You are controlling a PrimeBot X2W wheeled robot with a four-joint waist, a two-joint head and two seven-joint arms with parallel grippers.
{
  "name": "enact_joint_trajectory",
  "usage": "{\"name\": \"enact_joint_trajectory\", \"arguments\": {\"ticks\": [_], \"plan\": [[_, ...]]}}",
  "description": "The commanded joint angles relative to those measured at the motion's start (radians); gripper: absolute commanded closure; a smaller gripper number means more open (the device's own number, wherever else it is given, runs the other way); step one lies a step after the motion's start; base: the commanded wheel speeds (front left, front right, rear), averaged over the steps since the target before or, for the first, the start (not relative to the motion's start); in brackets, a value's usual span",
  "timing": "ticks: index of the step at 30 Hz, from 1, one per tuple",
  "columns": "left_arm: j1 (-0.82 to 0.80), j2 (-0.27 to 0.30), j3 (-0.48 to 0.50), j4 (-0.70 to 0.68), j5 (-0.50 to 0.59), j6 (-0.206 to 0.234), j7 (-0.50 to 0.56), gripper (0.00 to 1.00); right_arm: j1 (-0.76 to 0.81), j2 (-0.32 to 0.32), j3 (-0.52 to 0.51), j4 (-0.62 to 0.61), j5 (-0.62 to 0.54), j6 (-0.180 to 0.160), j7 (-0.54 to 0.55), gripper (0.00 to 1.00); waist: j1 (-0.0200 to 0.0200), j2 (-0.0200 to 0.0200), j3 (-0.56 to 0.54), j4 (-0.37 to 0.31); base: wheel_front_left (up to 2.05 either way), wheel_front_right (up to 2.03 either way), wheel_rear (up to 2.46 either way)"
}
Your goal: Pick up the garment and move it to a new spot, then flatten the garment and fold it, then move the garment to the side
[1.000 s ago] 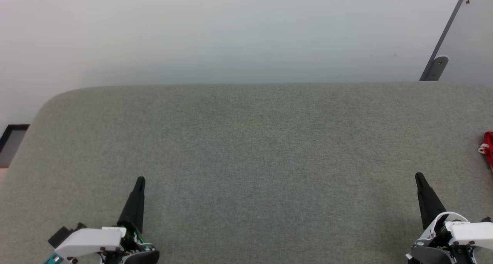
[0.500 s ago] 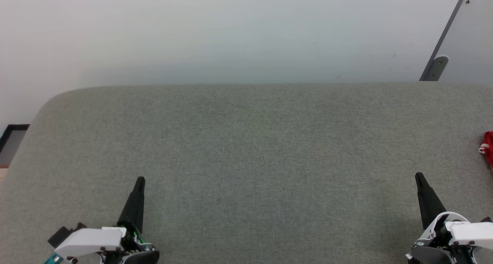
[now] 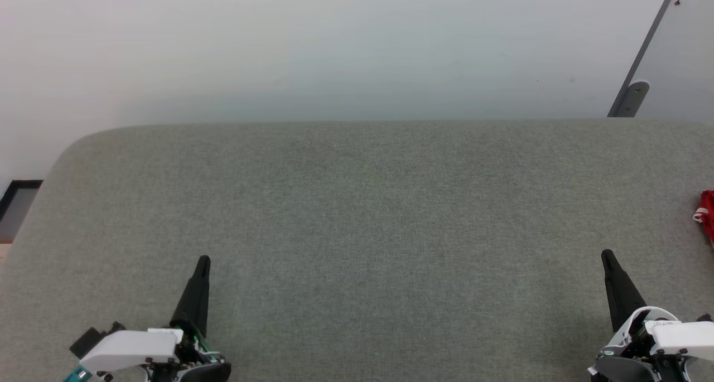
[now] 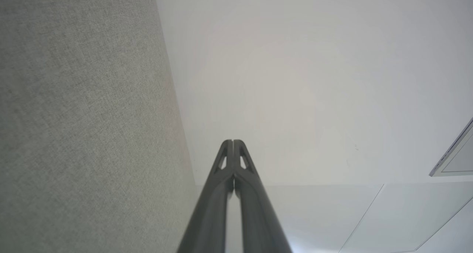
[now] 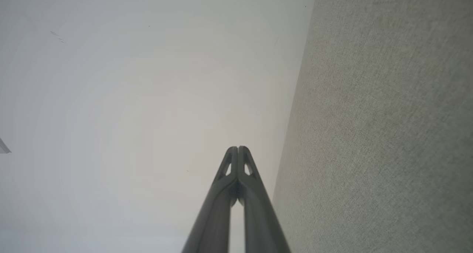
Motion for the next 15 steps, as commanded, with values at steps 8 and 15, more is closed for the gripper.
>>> {"name": "enact_joint_trajectory", "arguments": {"ticks": [8,15], "plan": [[-0.01,-0.003,0.004,0.002,0.003,-0.006,0.001,1.0,-0.003,0.005,-0.001,0.0,-0.003,-0.001,0.002,1.0,0.0,0.0,0.0,0.0,0.0,0.0,0.0],[-0.01,-0.003,0.005,0.002,0.004,-0.006,0.002,1.0,-0.003,0.005,-0.001,0.0,-0.003,-0.001,0.002,1.0,0.0,0.0,0.0,0.0,0.0,0.0,0.0]]}}
